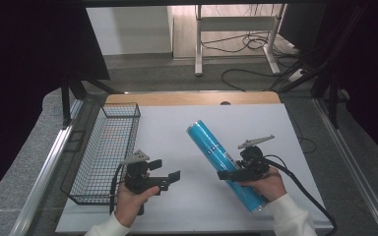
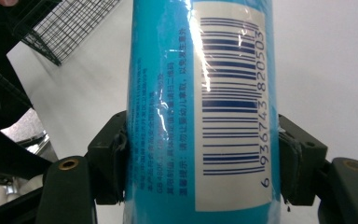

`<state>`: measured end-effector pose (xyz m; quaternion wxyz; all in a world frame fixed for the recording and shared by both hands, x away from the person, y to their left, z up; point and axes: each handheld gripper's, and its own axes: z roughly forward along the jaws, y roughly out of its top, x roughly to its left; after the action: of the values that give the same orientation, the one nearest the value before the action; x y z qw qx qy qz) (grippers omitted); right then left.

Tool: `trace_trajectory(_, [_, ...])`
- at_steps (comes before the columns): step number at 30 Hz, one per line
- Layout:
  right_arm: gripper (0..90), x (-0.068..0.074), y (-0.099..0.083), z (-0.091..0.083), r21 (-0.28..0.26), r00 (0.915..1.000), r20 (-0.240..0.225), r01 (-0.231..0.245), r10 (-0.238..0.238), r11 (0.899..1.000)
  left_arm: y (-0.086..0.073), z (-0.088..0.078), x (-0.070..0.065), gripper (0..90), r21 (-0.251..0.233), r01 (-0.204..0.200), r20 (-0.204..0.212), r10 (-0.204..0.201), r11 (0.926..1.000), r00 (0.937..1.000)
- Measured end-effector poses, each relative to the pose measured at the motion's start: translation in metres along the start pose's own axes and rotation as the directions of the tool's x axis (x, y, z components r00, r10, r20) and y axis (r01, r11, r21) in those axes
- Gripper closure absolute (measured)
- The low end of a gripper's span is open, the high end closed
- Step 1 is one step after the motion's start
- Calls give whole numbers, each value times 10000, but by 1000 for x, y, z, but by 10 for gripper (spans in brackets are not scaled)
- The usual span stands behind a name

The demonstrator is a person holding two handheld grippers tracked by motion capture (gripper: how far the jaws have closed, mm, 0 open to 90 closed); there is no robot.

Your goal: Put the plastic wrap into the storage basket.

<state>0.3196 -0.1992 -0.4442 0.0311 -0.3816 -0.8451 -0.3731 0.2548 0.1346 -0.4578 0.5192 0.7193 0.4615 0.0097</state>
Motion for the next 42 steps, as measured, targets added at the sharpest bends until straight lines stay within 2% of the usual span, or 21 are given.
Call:
trace_trajectory(4, [320, 3, 2, 4, -178, 9998, -176, -72, 69, 9998, 6, 11, 3, 79, -39, 428, 593, -425, 9991, 9973])
trace_trajectory(8, [320, 7, 4, 12, -206, 9996, -276, -100, 95, 9997, 12, 18, 6, 59, -134, 580, 832, -567, 9982, 9949])
trace_trajectory(9, [320, 8, 5, 14, -228, 9995, -300, -124, 117, 9997, 16, 23, 10, 56, -198, 1012, 1179, -982, 9947, 9882])
trace_trajectory(10, [320, 9, 5, 16, -234, 9993, -355, -135, 127, 9996, 17, 26, 12, 55, -218, 1189, 1314, -1151, 9927, 9846])
trace_trajectory(16, [320, 16, 11, 28, -276, 9992, -405, -27, 16, 9996, 19, 43, 22, 60, -107, 1743, 1541, -1706, 9846, 9732])
trace_trajectory(19, [320, 17, 12, 34, -414, 9977, -668, -119, 91, 9991, 20, 49, 25, 66, -112, 2069, 1977, -2006, 9783, 9595])
trace_trajectory(24, [320, 24, 15, 42, -586, 9980, -621, 36, -72, 9983, 21, 59, 30, 81, -11, 2553, 2313, -2481, 9669, 9407])
trace_trajectory(29, [320, 32, 17, 48, -913, 9971, -754, 39, -108, 9958, 20, 66, 31, 100, 138, 2747, 2794, -2675, 9614, 9222])
trace_trajectory(31, [320, 35, 18, 50, -991, 9966, -816, 59, -140, 9951, 20, 67, 31, 119, 124, 2906, 2974, -2810, 9568, 9125])
trace_trajectory(35, [320, 42, 20, 55, -984, 9949, -929, 294, -386, 9947, 20, 66, 33, 175, 21, 2950, 3189, -2802, 9555, 9054])
trace_trajectory(37, [319, 45, 20, 58, -959, 9948, -883, 430, -516, 9945, 19, 66, 34, 215, 5, 2986, 3158, -2835, 9544, 9055])
trace_trajectory(39, [319, 46, 21, 58, -966, 9951, -827, 453, -534, 9943, 18, 66, 36, 233, 56, 3174, 3369, -3006, 9483, 8923])
trace_trajectory(40, [319, 45, 21, 59, -972, 9951, -837, 449, -531, 9943, 18, 66, 37, 240, 55, 3247, 3391, -3072, 9458, 8892])
trace_trajectory(42, [318, 45, 20, 60, -990, 9949, -858, 447, -532, 9941, 18, 66, 38, 249, 2, 3314, 3383, -3119, 9435, 8878])
